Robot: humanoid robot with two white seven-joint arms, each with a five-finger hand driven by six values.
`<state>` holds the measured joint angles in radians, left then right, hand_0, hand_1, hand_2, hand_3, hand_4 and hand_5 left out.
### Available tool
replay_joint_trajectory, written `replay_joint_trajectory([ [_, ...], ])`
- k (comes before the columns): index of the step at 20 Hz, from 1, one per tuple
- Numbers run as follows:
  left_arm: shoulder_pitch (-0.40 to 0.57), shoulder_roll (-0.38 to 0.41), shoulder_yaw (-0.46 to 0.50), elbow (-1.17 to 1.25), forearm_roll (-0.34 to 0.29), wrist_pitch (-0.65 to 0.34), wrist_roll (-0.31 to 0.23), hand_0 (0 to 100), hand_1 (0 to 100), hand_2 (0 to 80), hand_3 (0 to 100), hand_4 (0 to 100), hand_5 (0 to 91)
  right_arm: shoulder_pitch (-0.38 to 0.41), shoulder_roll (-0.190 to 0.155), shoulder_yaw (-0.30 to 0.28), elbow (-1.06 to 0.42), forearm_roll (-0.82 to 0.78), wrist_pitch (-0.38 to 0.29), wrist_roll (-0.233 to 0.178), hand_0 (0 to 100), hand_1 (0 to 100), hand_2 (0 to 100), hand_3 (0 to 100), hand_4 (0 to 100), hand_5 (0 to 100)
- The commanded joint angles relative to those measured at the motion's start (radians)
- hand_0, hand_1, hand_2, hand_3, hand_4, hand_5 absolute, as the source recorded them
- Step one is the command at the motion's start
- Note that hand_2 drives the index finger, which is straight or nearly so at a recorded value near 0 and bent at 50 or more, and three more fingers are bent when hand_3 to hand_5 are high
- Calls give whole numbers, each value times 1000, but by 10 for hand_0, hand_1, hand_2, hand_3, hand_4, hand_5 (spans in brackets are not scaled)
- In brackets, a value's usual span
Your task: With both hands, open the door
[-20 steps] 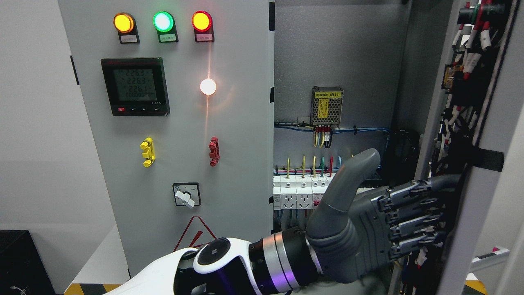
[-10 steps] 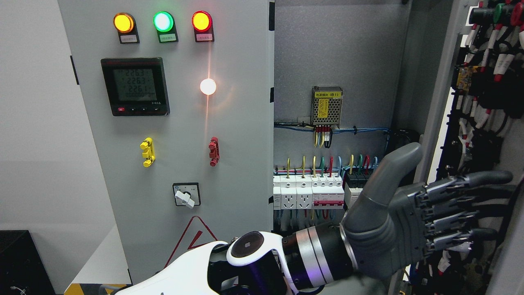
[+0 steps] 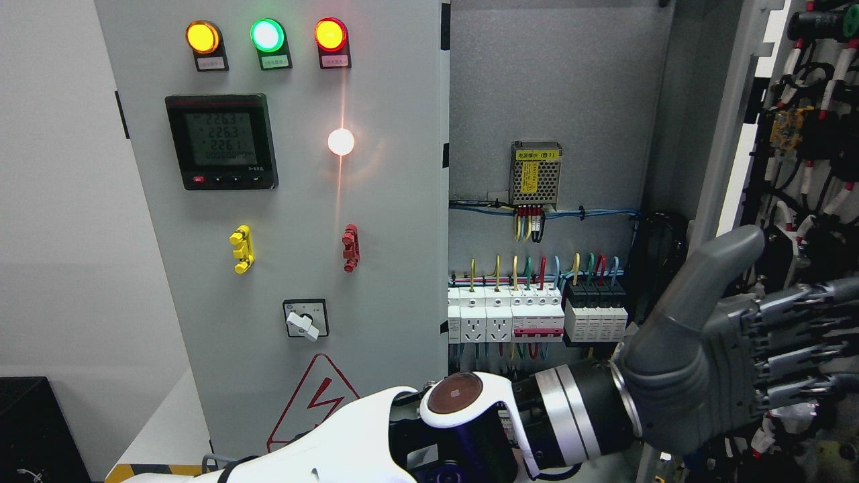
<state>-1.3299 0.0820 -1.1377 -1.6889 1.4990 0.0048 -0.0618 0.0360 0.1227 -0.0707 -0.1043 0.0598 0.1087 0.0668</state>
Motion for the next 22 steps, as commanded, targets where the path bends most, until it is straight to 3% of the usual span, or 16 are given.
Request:
replay_joint_trajectory([
  [1, -29, -85, -45, 72, 0, -3, 0, 0, 0, 0, 0, 0, 0, -1, 0, 0, -9, 0, 0, 5, 191, 0, 0, 0, 0, 0],
  [22, -57, -226, -45, 226, -29, -2, 0, 0, 0, 0, 0, 0, 0, -2, 0, 0, -14, 0, 0, 5, 191, 0, 0, 0, 0, 0],
])
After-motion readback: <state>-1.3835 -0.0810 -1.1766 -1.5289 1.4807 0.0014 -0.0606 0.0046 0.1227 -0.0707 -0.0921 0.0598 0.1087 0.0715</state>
